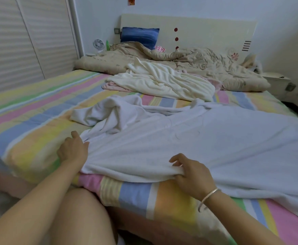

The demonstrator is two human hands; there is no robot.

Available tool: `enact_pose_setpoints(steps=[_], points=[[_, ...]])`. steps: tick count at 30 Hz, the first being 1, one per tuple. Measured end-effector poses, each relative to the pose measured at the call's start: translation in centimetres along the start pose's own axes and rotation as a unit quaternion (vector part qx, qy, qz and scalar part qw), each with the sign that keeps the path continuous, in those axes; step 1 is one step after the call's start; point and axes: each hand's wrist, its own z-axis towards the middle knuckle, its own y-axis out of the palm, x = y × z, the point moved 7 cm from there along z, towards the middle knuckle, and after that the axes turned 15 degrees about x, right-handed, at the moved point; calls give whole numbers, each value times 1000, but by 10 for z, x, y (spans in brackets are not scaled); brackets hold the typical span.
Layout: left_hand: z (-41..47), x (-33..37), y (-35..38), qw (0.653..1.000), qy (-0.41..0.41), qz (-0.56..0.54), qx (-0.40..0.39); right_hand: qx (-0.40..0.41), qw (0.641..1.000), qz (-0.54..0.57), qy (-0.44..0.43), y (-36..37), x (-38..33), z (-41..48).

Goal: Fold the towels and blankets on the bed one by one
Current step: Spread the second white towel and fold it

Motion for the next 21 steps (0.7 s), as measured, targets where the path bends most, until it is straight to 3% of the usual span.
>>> enact_pose_setpoints(steps=[2, 4, 6, 8, 10, 14, 18, 19, 21], points=[[-10, 10, -2, 1000, 18, -13, 2, 14, 999, 0, -36, 3, -2, -10], [-25, 37, -5, 994, 90, -30, 57, 39, 996, -35, -75, 3, -1, -19], [-50, 73, -16, 974, 172, -78, 124, 55, 994, -53, -84, 0, 0, -29], [-84, 113, -31, 951, 231, -147, 142, 89, 991, -45, -85, -8, 4, -40], [-126, 157, -48, 914, 289, -264, 109, 130, 989, -34, -67, -24, 18, -50], [-217, 232, -91, 804, 405, -431, 62, 251, 965, -68, -2, -80, 83, -78], [-292, 287, -111, 686, 552, -473, 22, 298, 934, -171, 103, -136, 166, -117], [-306, 299, -108, 671, 585, -456, 12, 294, 925, -206, 123, -148, 186, -128], [-322, 316, -90, 673, 621, -402, -5, 265, 910, -271, 167, -167, 221, -150]])
